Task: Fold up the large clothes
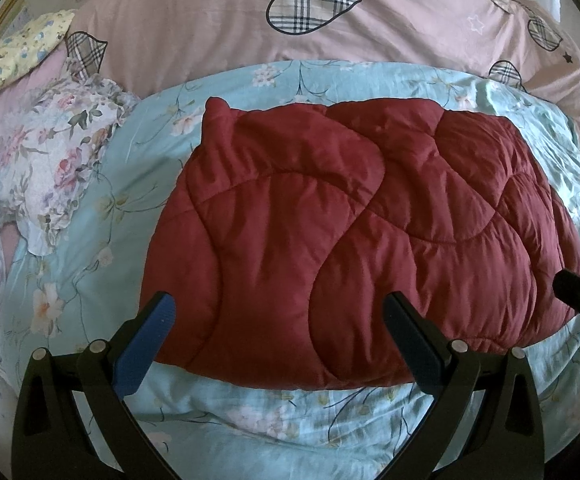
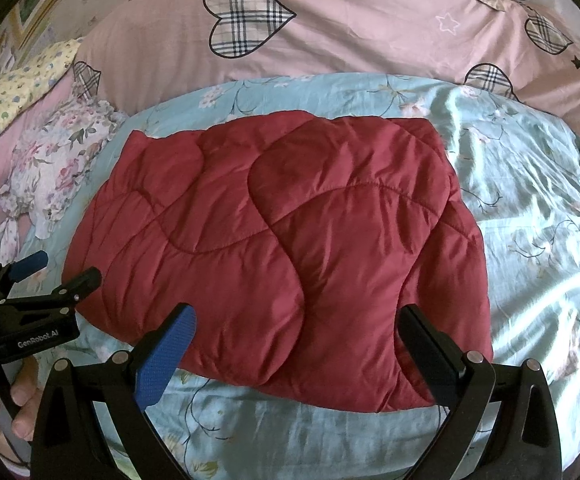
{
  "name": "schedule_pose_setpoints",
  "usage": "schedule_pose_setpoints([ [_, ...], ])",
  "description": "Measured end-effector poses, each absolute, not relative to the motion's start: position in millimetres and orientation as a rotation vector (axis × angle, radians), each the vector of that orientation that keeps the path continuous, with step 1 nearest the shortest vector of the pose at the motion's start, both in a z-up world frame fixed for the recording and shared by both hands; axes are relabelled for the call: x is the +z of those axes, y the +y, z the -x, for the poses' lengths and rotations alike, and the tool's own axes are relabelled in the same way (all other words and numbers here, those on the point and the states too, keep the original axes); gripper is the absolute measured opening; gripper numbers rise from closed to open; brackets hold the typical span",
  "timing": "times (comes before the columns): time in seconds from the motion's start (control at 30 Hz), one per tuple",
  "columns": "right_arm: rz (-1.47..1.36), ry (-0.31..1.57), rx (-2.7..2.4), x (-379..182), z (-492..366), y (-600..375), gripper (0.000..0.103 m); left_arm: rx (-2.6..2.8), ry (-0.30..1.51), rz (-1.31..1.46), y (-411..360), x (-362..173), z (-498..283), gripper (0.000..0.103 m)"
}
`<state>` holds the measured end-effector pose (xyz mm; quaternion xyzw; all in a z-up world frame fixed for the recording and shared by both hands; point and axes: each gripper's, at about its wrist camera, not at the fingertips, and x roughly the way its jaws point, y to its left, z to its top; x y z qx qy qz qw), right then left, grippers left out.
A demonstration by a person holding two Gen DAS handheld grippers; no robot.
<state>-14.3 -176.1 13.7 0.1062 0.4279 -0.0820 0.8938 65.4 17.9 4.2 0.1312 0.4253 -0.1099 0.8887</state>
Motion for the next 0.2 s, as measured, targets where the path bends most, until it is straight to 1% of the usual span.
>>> schedule_pose_setpoints([
  [0.2,-0.227,0.886,-0.17,12.1,14.4,-175.3,0.102,-0.227,0.892,-0.264,18.2,1.6,-67.6,0.103],
])
